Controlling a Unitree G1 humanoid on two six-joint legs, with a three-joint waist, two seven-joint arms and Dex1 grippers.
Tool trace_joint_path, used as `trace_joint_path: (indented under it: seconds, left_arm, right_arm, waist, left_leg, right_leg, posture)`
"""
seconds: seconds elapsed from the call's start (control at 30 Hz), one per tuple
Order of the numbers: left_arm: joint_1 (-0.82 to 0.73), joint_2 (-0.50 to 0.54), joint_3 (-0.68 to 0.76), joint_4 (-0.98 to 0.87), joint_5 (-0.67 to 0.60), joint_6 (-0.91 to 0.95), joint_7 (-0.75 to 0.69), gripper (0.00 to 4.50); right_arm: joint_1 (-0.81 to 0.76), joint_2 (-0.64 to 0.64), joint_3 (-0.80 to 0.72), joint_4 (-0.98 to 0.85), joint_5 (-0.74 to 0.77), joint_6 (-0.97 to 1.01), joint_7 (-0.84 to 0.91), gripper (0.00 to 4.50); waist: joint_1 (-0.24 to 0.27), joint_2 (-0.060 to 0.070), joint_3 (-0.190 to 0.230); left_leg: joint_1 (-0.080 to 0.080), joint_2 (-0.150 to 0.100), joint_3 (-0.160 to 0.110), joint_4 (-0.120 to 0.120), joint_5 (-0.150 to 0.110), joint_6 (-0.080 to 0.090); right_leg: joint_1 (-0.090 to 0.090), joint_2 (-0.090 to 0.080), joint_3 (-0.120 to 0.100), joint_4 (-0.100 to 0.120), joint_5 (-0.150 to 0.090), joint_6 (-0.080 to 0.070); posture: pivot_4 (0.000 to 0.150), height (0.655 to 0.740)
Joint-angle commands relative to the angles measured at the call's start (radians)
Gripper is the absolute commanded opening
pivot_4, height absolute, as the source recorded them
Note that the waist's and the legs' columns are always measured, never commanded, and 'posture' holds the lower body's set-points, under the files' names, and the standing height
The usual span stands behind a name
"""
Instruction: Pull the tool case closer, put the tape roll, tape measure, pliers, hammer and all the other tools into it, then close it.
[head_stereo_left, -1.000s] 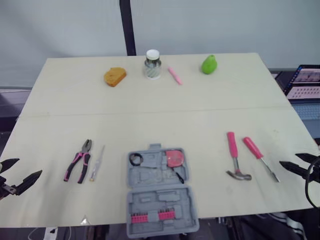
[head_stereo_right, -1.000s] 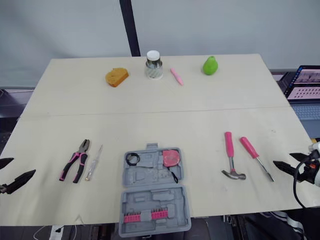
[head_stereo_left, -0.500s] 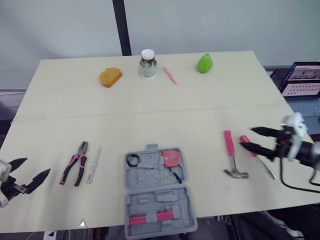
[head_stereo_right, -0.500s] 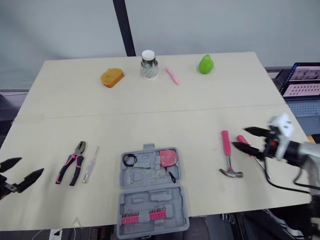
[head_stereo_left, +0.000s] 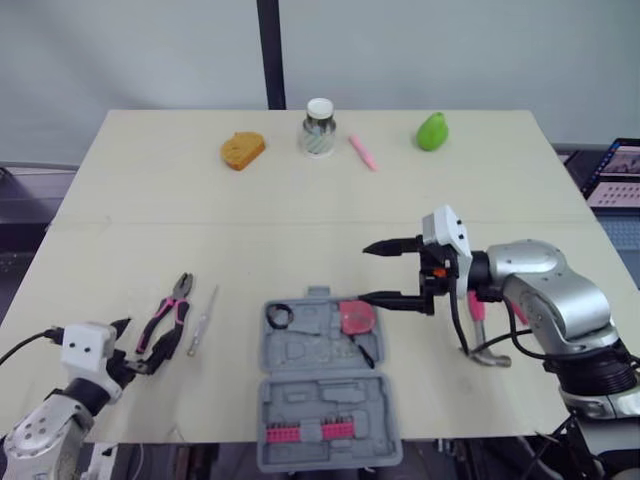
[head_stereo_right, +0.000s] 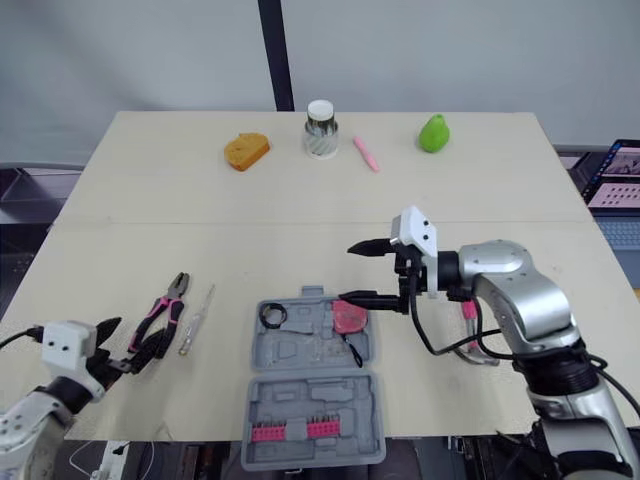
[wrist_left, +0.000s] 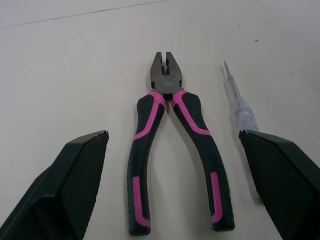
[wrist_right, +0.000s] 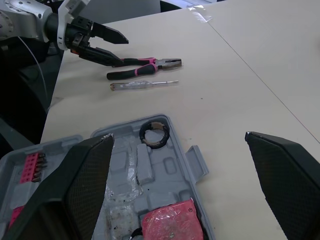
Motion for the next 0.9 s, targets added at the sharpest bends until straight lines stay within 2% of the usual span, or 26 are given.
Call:
trace_joint_path:
  seconds: [0.03, 0.4, 0.47, 0.53, 0.73, 0.83, 0.87, 0.9]
  left_arm:
    - [-0.027, 0.009, -0.014, -0.072, 0.000, 0.074, 0.057, 4.50]
    - [-0.146, 0.029, -0.048, -0.161, 0.003, 0.300, 0.164, 4.50]
    - [-0.153, 0.033, -0.045, -0.164, 0.007, 0.315, 0.175, 3.94]
    - [-0.157, 0.031, -0.047, -0.170, 0.004, 0.324, 0.180, 3.16]
    - [-0.153, 0.013, -0.048, -0.185, 0.011, 0.315, 0.207, 3.16]
    - [-0.147, 0.006, -0.044, -0.190, 0.016, 0.313, 0.224, 3.97]
    - [-0.146, 0.006, -0.044, -0.189, 0.017, 0.313, 0.227, 4.48]
    - [-0.144, 0.009, -0.047, -0.187, 0.023, 0.314, 0.231, 4.48]
  right_arm:
    - [-0.024, 0.005, -0.003, -0.034, 0.015, 0.006, 0.010, 4.43]
    - [-0.058, 0.036, 0.015, -0.025, 0.010, 0.021, 0.014, 4.43]
    - [-0.064, 0.040, 0.017, -0.023, 0.012, 0.026, 0.014, 4.50]
    - [-0.069, 0.043, 0.020, -0.021, 0.014, 0.030, 0.013, 4.50]
    - [-0.084, 0.047, 0.026, -0.016, 0.016, 0.039, 0.018, 4.50]
    - [-0.088, 0.049, 0.028, -0.017, 0.016, 0.043, 0.018, 4.50]
    - [-0.089, 0.050, 0.029, -0.017, 0.015, 0.044, 0.017, 4.50]
    - [-0.090, 0.051, 0.029, -0.017, 0.016, 0.045, 0.017, 4.50]
  waist:
    - [0.000, 0.000, 0.000]
    - [-0.001, 0.000, 0.000]
    - [-0.003, 0.000, 0.000]
    - [-0.003, 0.000, 0.000]
    - [-0.001, 0.000, 0.000]
    - [-0.001, 0.000, 0.000]
    - [-0.001, 0.000, 0.000]
    - [-0.001, 0.000, 0.000]
  left_leg:
    - [0.000, 0.000, 0.000, 0.000, 0.000, 0.000]
    - [0.000, 0.000, 0.000, 0.001, 0.000, 0.000]
    - [0.000, 0.001, 0.001, 0.001, 0.001, 0.000]
    - [0.000, 0.001, 0.001, 0.001, 0.001, 0.000]
    - [0.000, 0.001, 0.001, 0.001, 0.001, 0.000]
    - [0.000, 0.001, 0.000, 0.001, 0.001, 0.000]
    - [0.000, 0.001, 0.000, 0.001, 0.001, 0.000]
    - [0.000, 0.001, 0.000, 0.001, 0.001, 0.000]
  right_leg:
    - [0.000, 0.000, 0.000, 0.000, 0.000, 0.000]
    - [0.000, 0.001, 0.000, 0.001, 0.000, 0.000]
    - [0.000, 0.001, 0.000, 0.001, 0.000, 0.000]
    - [0.000, 0.002, 0.000, 0.001, 0.000, 0.000]
    - [0.000, 0.002, 0.001, 0.001, 0.000, 0.000]
    - [0.000, 0.002, 0.001, 0.001, 0.000, 0.000]
    - [0.000, 0.002, 0.001, 0.001, 0.000, 0.000]
    - [0.000, 0.002, 0.001, 0.001, 0.000, 0.000]
  posture:
    - [0.150, 0.7400]
    - [0.150, 0.7400]
    - [0.150, 0.7400]
    - [0.150, 0.7400]
    - [0.150, 0.7400]
    - [0.150, 0.7400]
    - [0.150, 0.7400]
    - [0.150, 0.7400]
